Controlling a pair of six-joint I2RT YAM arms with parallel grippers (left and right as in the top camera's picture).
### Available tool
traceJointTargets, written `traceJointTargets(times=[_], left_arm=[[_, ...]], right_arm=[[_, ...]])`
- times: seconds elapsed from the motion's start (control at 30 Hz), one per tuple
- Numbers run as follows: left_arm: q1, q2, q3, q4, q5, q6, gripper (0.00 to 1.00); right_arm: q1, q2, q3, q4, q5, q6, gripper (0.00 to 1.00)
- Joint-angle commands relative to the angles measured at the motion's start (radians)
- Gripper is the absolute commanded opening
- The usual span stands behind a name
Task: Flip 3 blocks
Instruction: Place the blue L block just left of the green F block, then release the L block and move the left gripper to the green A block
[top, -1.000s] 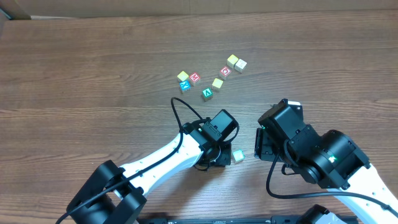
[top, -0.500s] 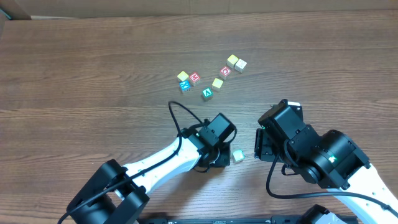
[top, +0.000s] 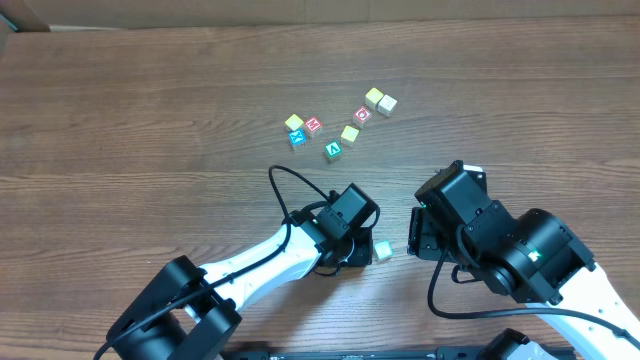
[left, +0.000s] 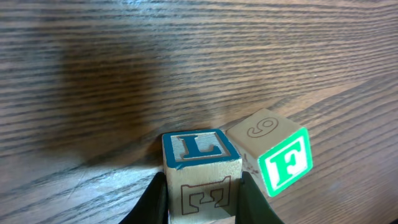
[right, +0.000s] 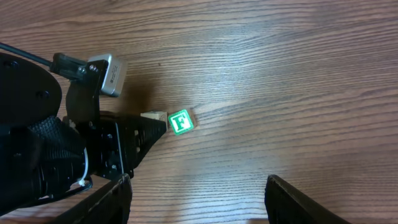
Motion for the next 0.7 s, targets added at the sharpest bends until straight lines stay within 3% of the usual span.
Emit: traceJointTargets(times=[0.0, 0.37, 0.67], left_arm=[[-0.001, 0.002, -0.013, 0.010, 0.015, 0.002, 0.12], [-0.002, 0.002, -0.013, 0.013, 0.024, 0.001, 0.16], [-0.002, 0.002, -0.013, 0.012, 0.030, 0.001, 0.33]], right_arm=[[0.001, -0.007, -0.003, 0.006, -0.006, 0.008, 0.70], [0.001, -0.007, -0.003, 0.009, -0.010, 0.008, 0.70], [0.001, -0.007, -0.003, 0.008, -0.018, 0.008, 0.73]])
